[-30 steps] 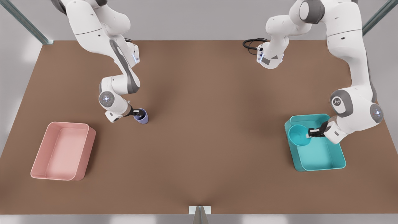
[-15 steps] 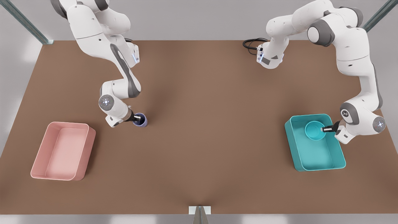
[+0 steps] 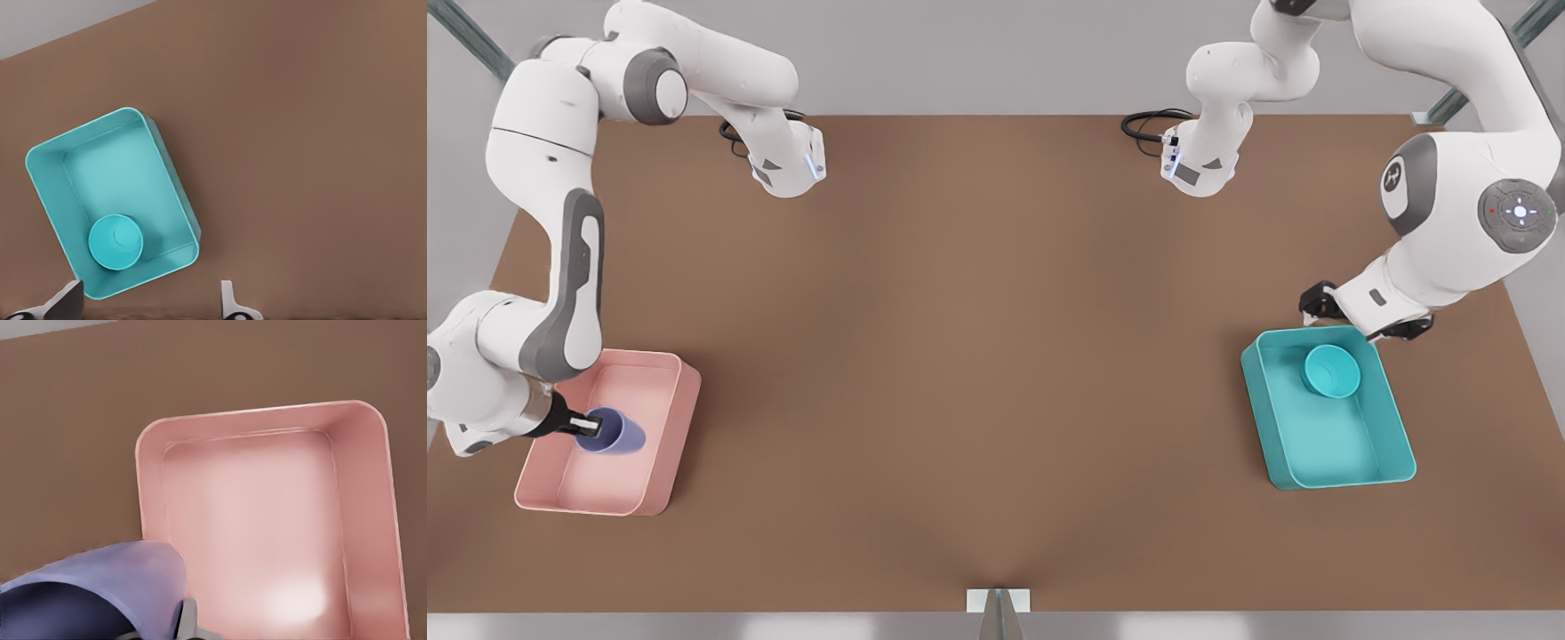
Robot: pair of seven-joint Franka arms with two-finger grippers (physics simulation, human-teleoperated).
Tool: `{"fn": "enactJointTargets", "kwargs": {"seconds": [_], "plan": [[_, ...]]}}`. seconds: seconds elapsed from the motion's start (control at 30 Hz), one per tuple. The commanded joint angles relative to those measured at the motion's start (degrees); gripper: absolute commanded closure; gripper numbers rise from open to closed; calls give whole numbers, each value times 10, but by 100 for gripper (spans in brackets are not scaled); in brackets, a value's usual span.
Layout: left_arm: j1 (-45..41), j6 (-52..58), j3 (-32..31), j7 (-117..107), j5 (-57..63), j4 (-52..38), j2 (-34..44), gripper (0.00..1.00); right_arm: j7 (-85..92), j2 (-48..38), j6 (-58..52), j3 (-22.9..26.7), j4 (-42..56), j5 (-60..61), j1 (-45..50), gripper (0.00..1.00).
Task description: Put the bowls and cups in different boxes
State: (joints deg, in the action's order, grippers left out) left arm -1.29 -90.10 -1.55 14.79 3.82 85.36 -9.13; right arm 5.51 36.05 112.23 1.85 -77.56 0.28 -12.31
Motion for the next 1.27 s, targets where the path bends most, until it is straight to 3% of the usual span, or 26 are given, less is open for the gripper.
{"fn": "enactJointTargets", "kwargs": {"seconds": [0.0,0.3,0.33,0.37,0.4,0.8,0.9,0.97,1.07,1.23], "plan": [[18,78,-3,-111,6,-1,-6,0,248,33,-3,2,5,-5,0,79],[21,87,-3,-112,-9,-2,-11,0,254,75,25,2,5,-2,-40,79],[21,88,-3,-112,-9,-2,-11,0,253,81,25,2,5,-2,-40,62],[21,88,-3,-112,-9,-2,-11,0,254,82,26,2,5,-2,-40,7],[21,88,-3,-112,-9,-2,-11,0,254,82,25,2,5,-2,-40,0],[21,97,-3,-112,-8,-2,-11,0,252,62,-2,-6,5,1,-37,0],[21,97,-3,-112,-8,-2,-14,0,253,-20,-102,-33,8,35,-36,0],[22,96,-3,-112,-8,-3,-14,0,141,-114,-227,-65,7,36,-30,0],[22,96,-3,-112,-8,-3,-15,0,72,-193,-334,-75,9,26,-27,0],[22,97,-3,-112,-8,-4,-14,0,4,-234,-347,-76,-12,-5,8,0]]}}
